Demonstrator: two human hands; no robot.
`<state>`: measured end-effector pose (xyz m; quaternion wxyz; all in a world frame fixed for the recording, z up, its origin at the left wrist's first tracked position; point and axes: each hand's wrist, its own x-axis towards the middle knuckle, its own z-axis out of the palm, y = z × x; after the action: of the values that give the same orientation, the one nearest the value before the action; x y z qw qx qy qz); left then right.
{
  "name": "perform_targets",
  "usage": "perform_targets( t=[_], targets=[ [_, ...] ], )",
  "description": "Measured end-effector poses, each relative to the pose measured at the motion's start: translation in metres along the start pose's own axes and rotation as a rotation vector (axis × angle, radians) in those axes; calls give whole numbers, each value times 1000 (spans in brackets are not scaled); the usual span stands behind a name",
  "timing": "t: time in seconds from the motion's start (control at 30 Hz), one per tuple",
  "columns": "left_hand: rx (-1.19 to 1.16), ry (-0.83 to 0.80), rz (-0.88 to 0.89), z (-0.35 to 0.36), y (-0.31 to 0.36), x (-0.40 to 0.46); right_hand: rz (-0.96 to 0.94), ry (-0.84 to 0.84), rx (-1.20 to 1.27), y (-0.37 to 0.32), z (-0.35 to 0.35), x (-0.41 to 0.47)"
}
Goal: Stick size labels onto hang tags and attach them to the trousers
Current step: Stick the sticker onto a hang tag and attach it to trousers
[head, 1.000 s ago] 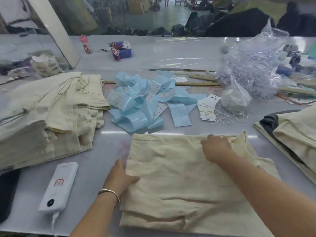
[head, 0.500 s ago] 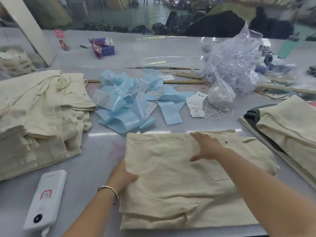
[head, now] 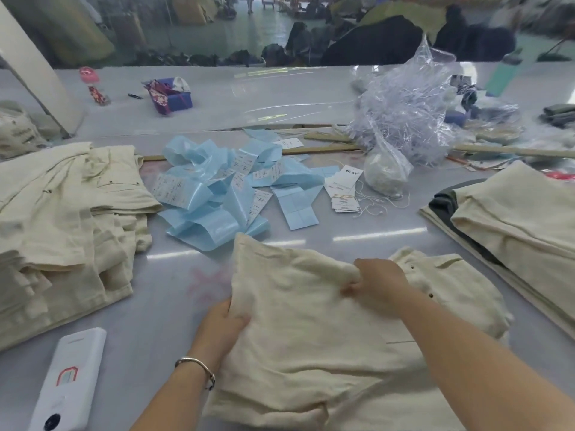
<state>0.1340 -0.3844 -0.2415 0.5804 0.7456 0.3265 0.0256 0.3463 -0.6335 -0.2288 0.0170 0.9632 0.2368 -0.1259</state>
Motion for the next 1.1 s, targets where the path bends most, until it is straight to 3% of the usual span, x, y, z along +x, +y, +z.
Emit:
perform_targets(
  t=[0.1,0.33,0.53,0.7,0.83,0.97,1.1],
  targets=[
    [-19,-72,126,16,35,-2,111,88,96,36,-4,-38],
    [-45,-235,490,127,166,-17,497,656,267,138,-47,-166],
    [175,-163,897,228,299,-49,707,1002,193,222,-117,-266],
    [124,-73,1115,309,393,-79,762,1160,15,309,-193,-320],
    [147,43,1227,364,455,-74,762,1114,-19,381,-246,-312],
    [241,108,1206,417,500,-36,735,1026,61,453,-277,-250],
    [576,93,1125,473,494,1,773,516,122,500,-245,-175]
  ],
)
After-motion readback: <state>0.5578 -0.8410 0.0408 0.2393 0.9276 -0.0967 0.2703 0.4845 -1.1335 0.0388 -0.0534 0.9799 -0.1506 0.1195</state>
